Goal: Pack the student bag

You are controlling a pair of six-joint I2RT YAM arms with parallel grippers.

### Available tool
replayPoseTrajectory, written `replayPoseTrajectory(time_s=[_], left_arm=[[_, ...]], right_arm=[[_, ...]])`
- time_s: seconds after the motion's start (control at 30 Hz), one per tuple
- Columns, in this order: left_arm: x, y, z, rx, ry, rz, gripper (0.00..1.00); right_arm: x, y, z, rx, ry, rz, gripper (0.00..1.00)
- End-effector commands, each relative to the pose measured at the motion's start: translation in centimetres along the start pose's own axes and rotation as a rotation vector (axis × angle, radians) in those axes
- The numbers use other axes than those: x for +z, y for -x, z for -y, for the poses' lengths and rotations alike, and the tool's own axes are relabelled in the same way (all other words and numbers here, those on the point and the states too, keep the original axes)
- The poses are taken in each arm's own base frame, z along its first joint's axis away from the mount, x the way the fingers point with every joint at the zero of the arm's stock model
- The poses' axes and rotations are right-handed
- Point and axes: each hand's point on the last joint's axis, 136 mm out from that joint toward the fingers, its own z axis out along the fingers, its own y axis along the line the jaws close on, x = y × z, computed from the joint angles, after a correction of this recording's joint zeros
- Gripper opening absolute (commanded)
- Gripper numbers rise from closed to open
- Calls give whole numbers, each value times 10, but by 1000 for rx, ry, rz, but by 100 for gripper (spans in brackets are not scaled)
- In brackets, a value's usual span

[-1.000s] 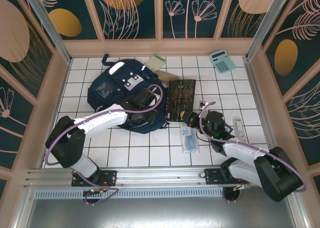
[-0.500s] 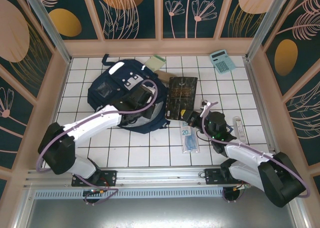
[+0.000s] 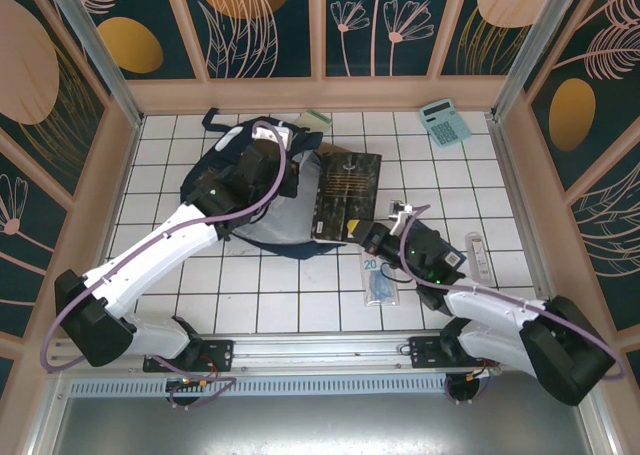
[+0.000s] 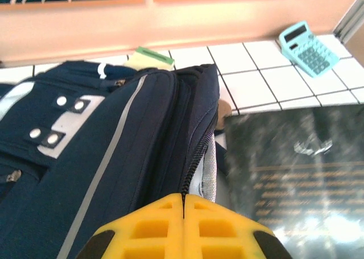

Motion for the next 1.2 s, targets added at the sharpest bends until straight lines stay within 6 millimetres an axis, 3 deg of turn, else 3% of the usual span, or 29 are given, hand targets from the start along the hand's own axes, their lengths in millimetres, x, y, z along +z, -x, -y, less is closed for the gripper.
replayPoseTrajectory(time_s=[0.0,0.1,0.57,0.73,0.93,1.07,1.13,1.17], left_arm=[[-18,54,10,-68,-39,162,0],[-19,57,12,-78,-52,177,0],[-26,59,10,-83,-80,191,0],[-24,56,12,-84,-92,184,0],[-25,54,11,-76,-93,181,0],[-23,52,13,-74,-101,173,0],[-22,52,13,-73,-104,172,0],[-21,52,14,-74,-105,171,0]], right_arm=[[18,26,-51,38,146,116,0],[42,24,-43,123,153,106,0],[165,32,-54,258,302,90,0],[202,24,-41,313,334,72,0],[240,-5,3,318,154,43,0],[270,-17,8,298,120,-3,0],[288,-22,11,272,97,-34,14],[295,-24,11,270,84,-44,26]])
